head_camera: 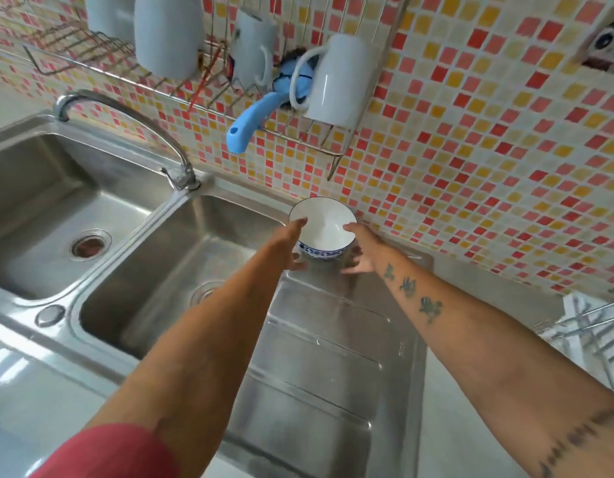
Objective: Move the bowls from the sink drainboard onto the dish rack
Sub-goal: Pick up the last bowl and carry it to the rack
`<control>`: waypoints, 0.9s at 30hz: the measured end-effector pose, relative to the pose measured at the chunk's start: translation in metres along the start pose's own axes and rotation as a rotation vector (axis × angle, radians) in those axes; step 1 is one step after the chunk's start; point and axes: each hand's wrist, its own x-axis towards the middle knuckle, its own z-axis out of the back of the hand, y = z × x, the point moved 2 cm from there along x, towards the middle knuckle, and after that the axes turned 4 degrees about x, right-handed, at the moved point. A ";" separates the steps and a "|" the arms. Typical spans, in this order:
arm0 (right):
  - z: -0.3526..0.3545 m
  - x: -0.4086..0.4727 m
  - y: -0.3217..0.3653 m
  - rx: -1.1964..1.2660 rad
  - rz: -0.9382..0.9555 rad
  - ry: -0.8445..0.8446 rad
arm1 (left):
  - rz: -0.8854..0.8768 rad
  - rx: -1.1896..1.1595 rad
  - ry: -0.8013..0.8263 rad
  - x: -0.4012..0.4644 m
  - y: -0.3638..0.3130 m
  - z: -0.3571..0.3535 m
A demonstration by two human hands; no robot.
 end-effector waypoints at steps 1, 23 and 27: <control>-0.003 0.005 -0.003 0.014 -0.010 0.012 | 0.008 -0.021 -0.008 0.007 0.002 -0.002; 0.011 -0.033 -0.016 0.253 0.159 -0.051 | -0.233 -0.059 0.247 -0.028 0.010 -0.013; 0.033 -0.082 -0.004 0.212 0.214 -0.072 | -0.317 0.021 0.297 -0.079 0.003 -0.031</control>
